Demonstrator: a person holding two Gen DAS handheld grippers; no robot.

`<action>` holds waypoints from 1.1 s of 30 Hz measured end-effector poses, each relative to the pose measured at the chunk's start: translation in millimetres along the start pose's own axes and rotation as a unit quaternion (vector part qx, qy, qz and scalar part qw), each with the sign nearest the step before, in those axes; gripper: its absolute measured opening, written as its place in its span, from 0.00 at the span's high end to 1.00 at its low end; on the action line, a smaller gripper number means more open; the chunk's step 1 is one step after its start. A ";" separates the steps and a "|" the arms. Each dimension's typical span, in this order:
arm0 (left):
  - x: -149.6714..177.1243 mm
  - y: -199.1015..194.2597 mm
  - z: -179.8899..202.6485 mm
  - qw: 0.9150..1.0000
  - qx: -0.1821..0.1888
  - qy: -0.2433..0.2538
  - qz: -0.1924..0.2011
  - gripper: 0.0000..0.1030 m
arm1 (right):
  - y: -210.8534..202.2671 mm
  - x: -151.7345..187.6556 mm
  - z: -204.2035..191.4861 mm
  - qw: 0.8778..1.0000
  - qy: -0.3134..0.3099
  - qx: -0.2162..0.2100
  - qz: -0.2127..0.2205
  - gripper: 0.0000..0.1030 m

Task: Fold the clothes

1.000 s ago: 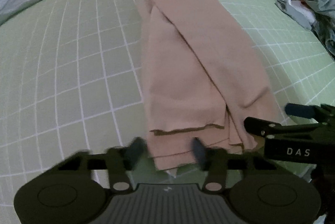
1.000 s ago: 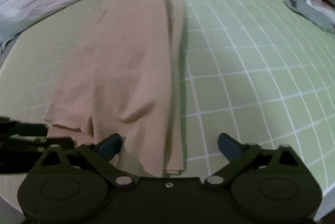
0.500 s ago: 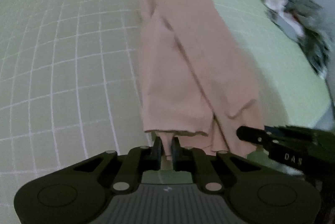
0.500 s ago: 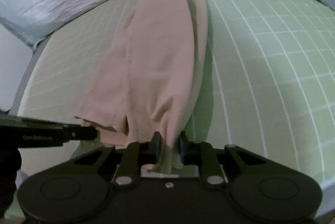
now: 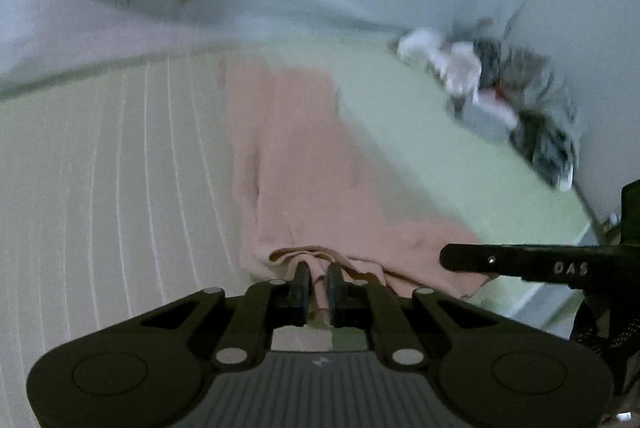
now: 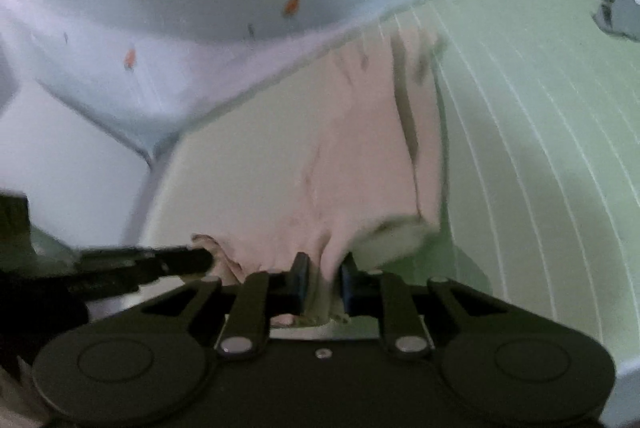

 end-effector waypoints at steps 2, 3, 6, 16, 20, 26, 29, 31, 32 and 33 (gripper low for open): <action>-21.9 -4.0 -0.6 1.000 0.006 -0.012 0.025 0.91 | -5.0 -25.9 0.3 0.999 0.012 -0.024 0.022 0.84; -33.0 -4.7 -1.3 0.999 0.007 -0.016 0.035 0.91 | -4.5 -38.1 1.0 0.999 0.016 -0.033 0.030 0.84; -69.5 -6.4 -5.1 0.997 0.016 -0.022 0.068 0.91 | 1.6 -74.0 5.6 0.997 0.026 -0.053 0.049 0.84; -183.2 74.9 -28.9 0.995 -0.003 -0.022 0.098 0.92 | 60.0 -183.7 47.0 0.995 0.058 -0.055 0.067 0.84; -215.0 130.8 -47.5 0.996 -0.010 -0.043 0.075 0.92 | 104.9 -208.2 84.5 0.992 0.111 -0.044 0.047 0.84; -226.5 230.4 -89.3 0.996 -0.040 -0.082 0.022 0.91 | 196.1 -223.2 148.7 0.974 0.225 -0.015 0.002 0.82; -217.8 264.2 -113.8 0.991 -0.058 -0.119 0.016 0.85 | 223.7 -219.6 172.7 0.959 0.284 -0.025 -0.002 0.80; -214.6 269.5 -129.0 0.988 -0.060 -0.143 0.023 0.72 | 221.9 -224.4 181.2 0.949 0.312 -0.036 0.019 0.76; -213.9 269.4 -135.8 0.986 -0.059 -0.154 0.028 0.68 | 220.4 -227.0 185.3 0.944 0.325 -0.042 0.030 0.67; -213.8 266.1 -141.3 0.984 -0.063 -0.161 0.034 0.62 | 218.9 -229.6 189.5 0.939 0.339 -0.047 0.040 0.57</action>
Point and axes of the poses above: each gripper's, at about its wrist camera, not at the fingertips, and y roughly the way its jaws point, z to its right, x to its underside, the point moved 5 cm from there along y, roughly the way its jaws point, and after that the axes turned 3 degrees about -x, right-handed, at the moved point
